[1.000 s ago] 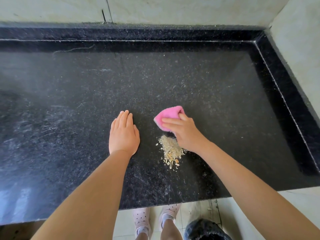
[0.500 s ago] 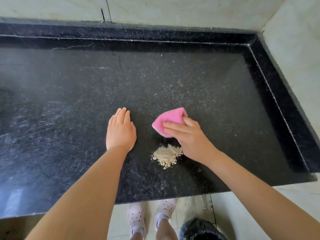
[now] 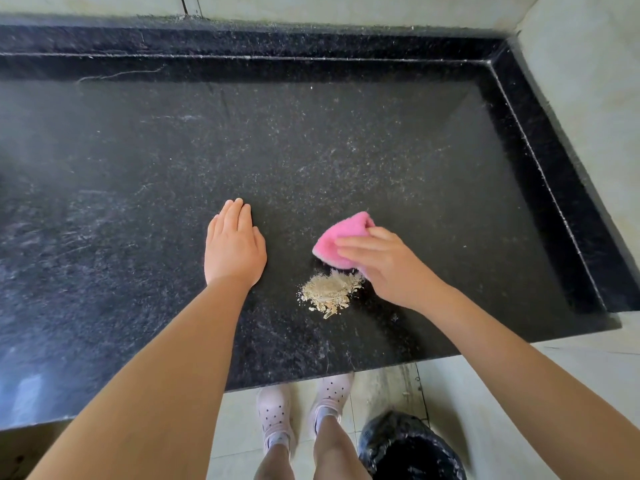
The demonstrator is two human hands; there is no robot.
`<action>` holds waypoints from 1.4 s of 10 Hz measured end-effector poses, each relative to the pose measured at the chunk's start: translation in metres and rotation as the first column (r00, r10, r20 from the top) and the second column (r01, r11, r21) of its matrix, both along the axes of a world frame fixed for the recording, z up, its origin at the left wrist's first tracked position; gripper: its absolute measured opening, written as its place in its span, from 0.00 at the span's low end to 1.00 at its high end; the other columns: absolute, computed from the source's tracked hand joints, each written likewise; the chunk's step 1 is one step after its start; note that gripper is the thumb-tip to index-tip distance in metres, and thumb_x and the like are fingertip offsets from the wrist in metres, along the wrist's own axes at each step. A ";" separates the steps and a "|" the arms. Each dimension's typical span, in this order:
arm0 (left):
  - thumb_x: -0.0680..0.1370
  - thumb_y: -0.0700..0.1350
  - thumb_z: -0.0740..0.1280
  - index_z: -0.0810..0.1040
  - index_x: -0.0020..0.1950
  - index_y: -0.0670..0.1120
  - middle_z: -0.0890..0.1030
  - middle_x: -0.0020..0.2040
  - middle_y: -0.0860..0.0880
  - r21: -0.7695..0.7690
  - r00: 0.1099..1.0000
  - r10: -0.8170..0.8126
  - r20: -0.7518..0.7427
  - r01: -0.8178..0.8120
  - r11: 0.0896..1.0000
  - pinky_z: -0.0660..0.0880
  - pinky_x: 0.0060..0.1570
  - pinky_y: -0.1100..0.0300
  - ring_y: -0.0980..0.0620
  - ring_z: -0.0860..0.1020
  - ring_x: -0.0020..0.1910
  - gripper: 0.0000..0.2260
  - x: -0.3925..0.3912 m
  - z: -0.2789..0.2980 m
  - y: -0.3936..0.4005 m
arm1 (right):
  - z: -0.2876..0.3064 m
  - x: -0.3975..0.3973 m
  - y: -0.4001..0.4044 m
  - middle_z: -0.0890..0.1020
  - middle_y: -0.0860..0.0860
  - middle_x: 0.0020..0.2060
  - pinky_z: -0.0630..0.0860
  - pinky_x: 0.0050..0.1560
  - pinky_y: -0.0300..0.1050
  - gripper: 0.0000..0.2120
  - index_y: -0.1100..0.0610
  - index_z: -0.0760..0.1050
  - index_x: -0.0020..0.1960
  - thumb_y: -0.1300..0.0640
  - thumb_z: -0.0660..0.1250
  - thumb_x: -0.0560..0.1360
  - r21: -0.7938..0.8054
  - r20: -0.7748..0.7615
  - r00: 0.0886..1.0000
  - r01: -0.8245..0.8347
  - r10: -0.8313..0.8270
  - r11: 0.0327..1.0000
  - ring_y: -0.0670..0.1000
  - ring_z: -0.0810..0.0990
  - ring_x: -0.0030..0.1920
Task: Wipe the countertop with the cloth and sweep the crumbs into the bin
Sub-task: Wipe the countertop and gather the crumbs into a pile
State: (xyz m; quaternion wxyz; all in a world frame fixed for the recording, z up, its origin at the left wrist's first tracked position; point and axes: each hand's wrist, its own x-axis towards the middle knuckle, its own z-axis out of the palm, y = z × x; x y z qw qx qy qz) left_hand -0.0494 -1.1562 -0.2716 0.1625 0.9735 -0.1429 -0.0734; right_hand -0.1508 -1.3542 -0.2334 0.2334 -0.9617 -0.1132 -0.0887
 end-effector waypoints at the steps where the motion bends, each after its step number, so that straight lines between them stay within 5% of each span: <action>1: 0.81 0.42 0.51 0.58 0.72 0.38 0.59 0.74 0.43 -0.002 1.000 0.006 -0.001 -0.006 1.000 0.47 0.72 0.55 0.47 0.53 0.74 0.20 0.000 0.000 0.000 | 0.004 0.002 0.001 0.82 0.60 0.49 0.68 0.55 0.55 0.18 0.66 0.80 0.50 0.64 0.53 0.70 0.094 -0.039 0.997 0.072 -0.069 0.993 0.66 0.79 0.47; 2: 0.81 0.42 0.51 0.58 0.72 0.38 0.59 0.74 0.43 0.000 1.000 0.005 -0.005 -0.005 1.000 0.47 0.72 0.55 0.47 0.53 0.74 0.20 0.000 -0.001 0.001 | 0.006 0.002 -0.001 0.82 0.59 0.51 0.68 0.60 0.53 0.21 0.66 0.79 0.52 0.60 0.51 0.71 0.152 -0.107 0.987 0.136 -0.120 0.979 0.59 0.76 0.53; 4: 0.80 0.41 0.52 0.60 0.71 0.36 0.60 0.73 0.42 -0.012 1.000 0.001 0.006 -0.001 1.000 0.49 0.72 0.54 0.46 0.54 0.73 0.20 0.000 -0.002 0.001 | 0.000 0.005 -0.014 0.82 0.61 0.49 0.66 0.56 0.53 0.21 0.67 0.79 0.51 0.63 0.51 0.69 0.115 -0.046 0.966 0.258 -0.254 0.959 0.64 0.79 0.49; 6: 0.80 0.41 0.53 0.60 0.71 0.36 0.60 0.73 0.41 -0.035 1.000 0.000 0.025 0.001 0.999 0.49 0.72 0.54 0.45 0.54 0.73 0.20 0.000 -0.003 0.000 | -0.029 -0.008 -0.014 0.83 0.59 0.45 0.74 0.41 0.58 0.16 0.65 0.80 0.46 0.69 0.56 0.66 -0.053 -0.061 0.916 0.393 -0.396 0.918 0.66 0.78 0.40; 8: 0.80 0.41 0.53 0.61 0.71 0.37 0.60 0.73 0.41 -0.071 1.000 0.002 0.022 0.000 0.997 0.49 0.72 0.54 0.45 0.54 0.73 0.20 -0.001 -0.001 -0.001 | -0.025 -0.041 0.019 0.82 0.59 0.50 0.66 0.55 0.52 0.17 0.66 0.79 0.53 0.62 0.54 0.72 0.101 -0.069 0.950 0.309 -0.304 0.946 0.61 0.79 0.50; 9: 0.79 0.39 0.57 0.62 0.71 0.39 0.60 0.73 0.44 -0.246 0.998 0.008 -0.061 -0.023 0.969 0.50 0.71 0.57 0.48 0.54 0.73 0.20 -0.001 0.011 0.010 | -0.008 -0.032 0.012 0.82 0.61 0.49 0.65 0.55 0.52 0.18 0.68 0.78 0.52 0.62 0.53 0.72 0.174 0.029 0.915 0.392 -0.403 0.903 0.51 0.74 0.52; 10: 0.79 0.37 0.58 0.64 0.70 0.40 0.62 0.72 0.46 -0.289 0.999 -0.011 -0.046 -0.003 0.957 0.54 0.69 0.59 0.49 0.58 0.73 0.19 0.001 0.026 0.038 | -0.005 -0.005 0.001 0.82 0.63 0.47 0.68 0.52 0.54 0.17 0.69 0.78 0.50 0.66 0.54 0.71 0.110 0.026 0.912 0.404 -0.409 0.908 0.59 0.77 0.48; 11: 0.78 0.35 0.59 0.72 0.63 0.37 0.70 0.68 0.43 -0.242 1.000 0.017 -0.007 -0.018 0.970 0.66 0.65 0.49 0.40 0.70 0.64 0.14 -0.001 0.031 0.072 | -0.010 0.030 -0.001 0.82 0.63 0.45 0.73 0.45 0.61 0.17 0.70 0.78 0.49 0.74 0.56 0.64 -0.007 -0.114 0.927 0.360 -0.358 0.933 0.69 0.77 0.44; 12: 0.75 0.31 0.63 0.78 0.54 0.35 0.77 0.60 0.39 -0.251 0.995 0.081 0.054 -0.065 0.966 0.72 0.57 0.45 0.37 0.74 0.58 0.10 -0.008 0.031 0.101 | -0.015 0.042 0.006 0.80 0.57 0.56 0.71 0.52 0.60 0.19 0.66 0.78 0.55 0.77 0.58 0.68 -0.121 -0.240 0.935 0.236 -0.259 0.964 0.66 0.73 0.54; 13: 0.70 0.27 0.67 0.80 0.47 0.34 0.80 0.52 0.37 -0.234 0.986 0.123 0.112 -0.095 0.968 0.75 0.49 0.45 0.35 0.77 0.52 0.09 -0.016 0.028 0.131 | -0.007 0.030 0.015 0.75 0.47 0.60 0.60 0.64 0.39 0.20 0.60 0.74 0.61 0.73 0.57 0.73 -0.045 -0.446 0.894 0.024 -0.041 0.999 0.52 0.67 0.60; 14: 0.66 0.25 0.69 0.81 0.45 0.34 0.81 0.47 0.36 -0.208 0.979 0.147 0.140 -0.116 0.971 0.76 0.45 0.44 0.34 0.79 0.47 0.10 -0.021 0.024 0.155 | 0.015 0.021 0.027 0.76 0.45 0.54 0.59 0.67 0.40 0.20 0.62 0.78 0.56 0.69 0.54 0.71 0.075 -0.426 0.902 -0.043 0.071 0.996 0.46 0.67 0.56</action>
